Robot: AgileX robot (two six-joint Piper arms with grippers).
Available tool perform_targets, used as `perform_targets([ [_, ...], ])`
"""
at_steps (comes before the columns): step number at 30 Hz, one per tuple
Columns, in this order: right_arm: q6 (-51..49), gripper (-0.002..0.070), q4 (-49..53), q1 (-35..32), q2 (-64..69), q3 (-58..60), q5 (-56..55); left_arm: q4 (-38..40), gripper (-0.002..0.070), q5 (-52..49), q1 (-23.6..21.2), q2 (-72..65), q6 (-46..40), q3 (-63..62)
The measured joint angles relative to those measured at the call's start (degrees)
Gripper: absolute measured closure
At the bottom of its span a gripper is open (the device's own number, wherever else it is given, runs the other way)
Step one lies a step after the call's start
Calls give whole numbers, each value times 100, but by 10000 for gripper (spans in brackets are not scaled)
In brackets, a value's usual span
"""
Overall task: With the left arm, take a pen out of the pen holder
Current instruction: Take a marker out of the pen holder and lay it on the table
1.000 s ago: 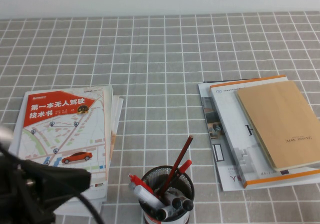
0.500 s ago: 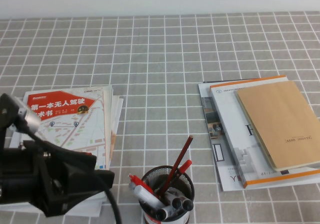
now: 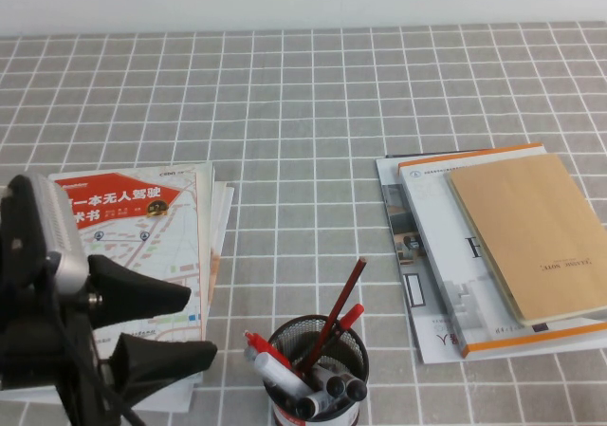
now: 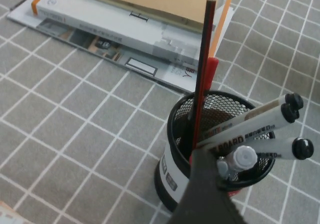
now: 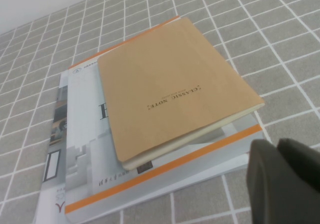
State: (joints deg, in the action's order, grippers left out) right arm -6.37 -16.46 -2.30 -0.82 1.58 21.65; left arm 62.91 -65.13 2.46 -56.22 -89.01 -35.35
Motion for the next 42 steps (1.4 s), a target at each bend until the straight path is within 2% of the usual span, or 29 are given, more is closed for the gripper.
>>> perform_targets([
  [5,0,689,0,0,0,0,0,277,255,97,461,0,-372,0],
  [11,0,689,0,0,0,0,0,292,255,1152,1340,-22,-674,0],
  [16,0,689,0,0,0,0,0,200,255,1417,1761,-286,-737,0],
  [31,0,688,0,0,0,0,0,-131,255,1531,1848,-1035,-759,0],
  [39,0,689,0,0,0,0,0,-140,255,1531,1848,-1241,-1192,-9],
  [42,0,689,0,0,0,0,0,-140,279,1531,1848,-1256,-1344,-9],
])
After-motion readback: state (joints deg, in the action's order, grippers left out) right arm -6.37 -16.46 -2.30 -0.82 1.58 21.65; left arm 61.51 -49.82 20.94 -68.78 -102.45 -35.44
